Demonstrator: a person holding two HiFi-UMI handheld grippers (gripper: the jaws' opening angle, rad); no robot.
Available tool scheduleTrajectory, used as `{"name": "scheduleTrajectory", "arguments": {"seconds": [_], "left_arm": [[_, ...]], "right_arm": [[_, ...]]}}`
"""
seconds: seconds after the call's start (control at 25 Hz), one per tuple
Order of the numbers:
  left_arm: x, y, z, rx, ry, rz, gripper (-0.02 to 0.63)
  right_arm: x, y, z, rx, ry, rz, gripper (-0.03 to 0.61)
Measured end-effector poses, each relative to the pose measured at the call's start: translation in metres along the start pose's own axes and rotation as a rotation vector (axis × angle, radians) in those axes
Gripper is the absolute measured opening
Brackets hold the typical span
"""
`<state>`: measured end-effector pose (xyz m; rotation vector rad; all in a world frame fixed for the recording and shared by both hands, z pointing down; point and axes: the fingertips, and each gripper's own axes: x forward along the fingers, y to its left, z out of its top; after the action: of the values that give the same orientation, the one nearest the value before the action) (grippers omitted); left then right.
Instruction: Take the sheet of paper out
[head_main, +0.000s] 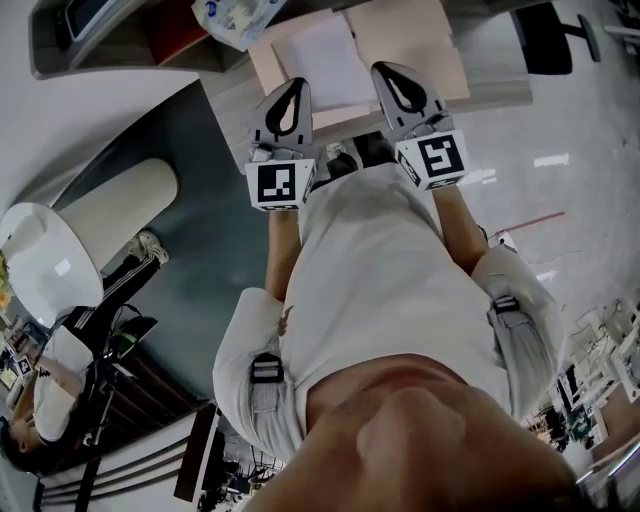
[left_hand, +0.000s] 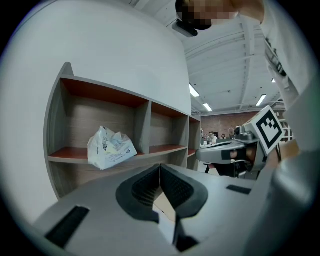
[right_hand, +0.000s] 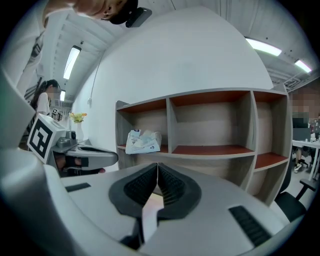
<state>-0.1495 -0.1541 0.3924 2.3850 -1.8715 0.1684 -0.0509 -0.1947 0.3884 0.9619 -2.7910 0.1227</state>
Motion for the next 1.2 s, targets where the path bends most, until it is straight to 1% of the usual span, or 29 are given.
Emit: {"name": "scheduleTrajectory", "arguments": {"seconds": [0.28, 0.44, 0.56, 0.96, 1.2], "left_arm": [[0.014, 0.003, -0.017, 0.017, 0.047, 0.013, 0.023], [0.021, 0.004, -0.027, 0.021, 0.062, 0.011, 0.023], [0.027, 0.002, -0.037, 0.008, 0.083, 0.005, 0.023], [0.057, -0.007, -0.075, 0.022, 0.14, -0.044, 0.023], [0.073, -0.013, -0.094, 0.013, 0.17, -0.067, 0.023]], "right_arm": [[0.022, -0.015, -0.014, -0.023, 0.017, 0.03, 0.021], [0.028, -0.022, -0.027, -0.02, 0.042, 0.033, 0.021], [0.03, -0.028, -0.042, -0.014, 0.072, 0.032, 0.021], [0.044, -0.047, -0.104, 0.0, 0.2, 0.027, 0.021], [0.052, -0.057, -0.14, 0.019, 0.275, 0.028, 0.021]]}}
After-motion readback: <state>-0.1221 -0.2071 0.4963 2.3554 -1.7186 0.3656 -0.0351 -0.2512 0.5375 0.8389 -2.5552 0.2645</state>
